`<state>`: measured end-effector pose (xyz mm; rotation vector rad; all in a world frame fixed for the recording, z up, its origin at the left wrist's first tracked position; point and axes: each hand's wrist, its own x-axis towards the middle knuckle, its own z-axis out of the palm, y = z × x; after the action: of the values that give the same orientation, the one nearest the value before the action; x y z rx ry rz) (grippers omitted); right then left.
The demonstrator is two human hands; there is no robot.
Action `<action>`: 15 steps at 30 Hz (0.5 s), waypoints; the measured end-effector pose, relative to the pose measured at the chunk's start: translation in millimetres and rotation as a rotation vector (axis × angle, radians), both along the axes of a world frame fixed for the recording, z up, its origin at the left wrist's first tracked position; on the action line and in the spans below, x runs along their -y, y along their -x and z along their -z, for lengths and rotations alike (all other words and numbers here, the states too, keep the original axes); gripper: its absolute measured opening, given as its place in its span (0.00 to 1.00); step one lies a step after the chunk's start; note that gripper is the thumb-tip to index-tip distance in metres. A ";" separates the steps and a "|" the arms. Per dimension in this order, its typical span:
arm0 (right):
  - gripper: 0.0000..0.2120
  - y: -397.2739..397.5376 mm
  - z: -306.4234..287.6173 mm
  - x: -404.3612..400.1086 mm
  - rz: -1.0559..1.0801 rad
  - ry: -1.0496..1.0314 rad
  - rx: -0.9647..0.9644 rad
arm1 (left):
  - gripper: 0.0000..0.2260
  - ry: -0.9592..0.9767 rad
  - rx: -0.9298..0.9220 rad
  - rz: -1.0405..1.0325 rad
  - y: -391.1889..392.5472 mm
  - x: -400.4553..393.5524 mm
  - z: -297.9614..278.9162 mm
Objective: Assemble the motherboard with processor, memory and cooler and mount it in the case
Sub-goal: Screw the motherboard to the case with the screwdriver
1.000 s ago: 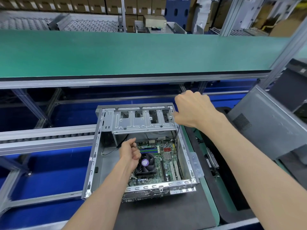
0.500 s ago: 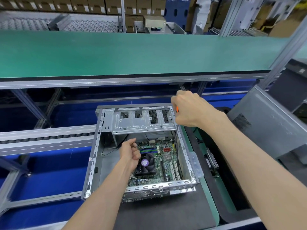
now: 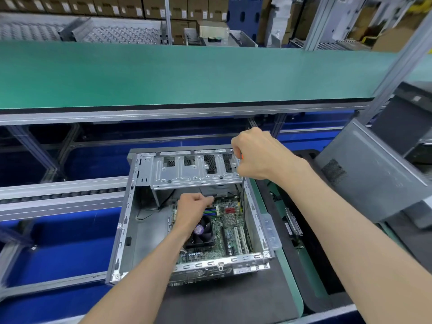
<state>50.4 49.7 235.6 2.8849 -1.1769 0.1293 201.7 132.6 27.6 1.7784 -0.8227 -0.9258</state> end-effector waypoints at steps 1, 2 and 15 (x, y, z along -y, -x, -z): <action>0.07 0.6 -1.0 0.9 0.015 -0.012 0.013 | 0.12 -0.018 0.140 0.118 5.4 6.5 -1.7; 0.06 1.1 -1.3 1.0 0.024 -0.018 0.022 | 0.08 -0.058 0.280 0.236 10.8 14.0 -3.3; 0.06 8.5 0.9 5.2 0.088 -0.051 0.057 | 0.13 -0.336 0.827 0.664 51.4 70.5 15.6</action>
<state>41.8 44.5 234.7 2.8852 -1.3332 0.1832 150.3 62.1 12.0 2.2577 -1.9618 -0.7302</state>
